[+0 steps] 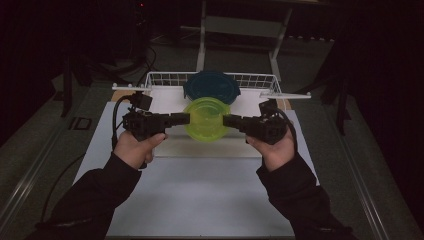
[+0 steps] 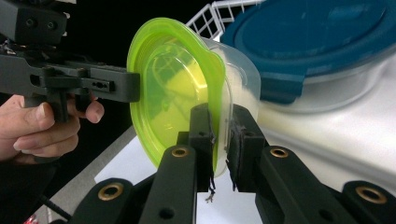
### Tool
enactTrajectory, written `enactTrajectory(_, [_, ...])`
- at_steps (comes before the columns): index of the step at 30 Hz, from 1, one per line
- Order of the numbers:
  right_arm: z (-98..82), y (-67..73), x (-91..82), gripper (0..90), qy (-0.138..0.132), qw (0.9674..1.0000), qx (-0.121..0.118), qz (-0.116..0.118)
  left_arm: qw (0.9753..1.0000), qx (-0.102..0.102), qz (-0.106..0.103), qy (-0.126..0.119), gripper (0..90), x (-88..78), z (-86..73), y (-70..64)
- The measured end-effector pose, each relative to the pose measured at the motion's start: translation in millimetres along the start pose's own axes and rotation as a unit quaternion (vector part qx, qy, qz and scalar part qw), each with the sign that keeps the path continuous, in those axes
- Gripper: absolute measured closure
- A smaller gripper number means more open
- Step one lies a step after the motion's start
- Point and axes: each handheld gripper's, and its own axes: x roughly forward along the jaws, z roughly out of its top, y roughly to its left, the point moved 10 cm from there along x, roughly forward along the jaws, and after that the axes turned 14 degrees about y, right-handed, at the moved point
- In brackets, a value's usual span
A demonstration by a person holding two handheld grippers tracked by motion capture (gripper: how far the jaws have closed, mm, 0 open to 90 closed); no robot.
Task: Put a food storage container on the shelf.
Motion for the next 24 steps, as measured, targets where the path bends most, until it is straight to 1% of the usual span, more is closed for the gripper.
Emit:
enactTrajectory(5, [19.1,-2.2,-8.6,81.1,-0.015,0.9998,-0.004,-0.012,0.9999,0.007,-0.006,-0.008,79.7,-2.9,23.1,-0.4])
enactTrajectory(7, [28.1,-4.8,-10.7,81.1,-0.019,0.9997,-0.003,-0.015,0.9999,0.008,-0.007,-0.007,79.7,-2.9,31.0,1.4])
enactTrajectory(8, [30.8,-5.6,-11.0,81.1,-0.02,0.9997,-0.001,-0.014,0.9999,0.006,-0.007,-0.012,79.8,-3.4,35.1,2.2])
enactTrajectory(9, [34.4,-6.5,-11.2,81.1,-0.021,0.9997,-0.003,-0.015,0.9999,0.01,-0.002,-0.013,79.7,-3.1,38.3,3.2])
enactTrajectory(10, [37.7,-8.1,-11.3,81.1,-0.022,0.9996,-0.003,-0.018,0.9999,0.008,-0.002,-0.015,79.7,-3.2,41.4,4.1])
enactTrajectory(12, [43.7,-10.8,-11.2,81.1,-0.024,0.9996,-0.002,-0.015,0.9999,0.008,-0.003,-0.015,79.7,-2.8,46.5,6.1])
enactTrajectory(14, [48.8,-14.0,-10.3,81.1,-0.024,0.9996,0.001,-0.015,0.9998,0.004,0.001,-0.02,79.7,-1.7,51.8,9.1])
enactTrajectory(16, [53.6,-17.2,-8.8,81.0,-0.023,0.9996,0.001,-0.018,0.9998,0.001,0.002,-0.021,79.7,-0.6,56.7,12.4])
enactTrajectory(20, [62.0,-24.1,-6.5,81.0,-0.023,0.9995,0.009,-0.018,0.9998,-0.004,0.002,-0.019,79.6,2.6,65.2,18.0])
enactTrajectory(22, [64.9,-27.6,-5.1,80.9,-0.022,0.9994,0.012,-0.022,0.9998,-0.01,0.004,-0.018,79.5,6.3,69.4,22.5])
enactTrajectory(23, [66.7,-30.4,-3.7,80.9,-0.022,0.9993,0.016,-0.025,0.9998,-0.009,0.005,-0.019,79.4,7.4,70.9,23.9])
enactTrajectory(24, [67.6,-31.6,-3.3,80.9,-0.023,0.9992,0.017,-0.027,0.9998,-0.012,0.003,-0.016,79.3,8.7,71.9,25.4])
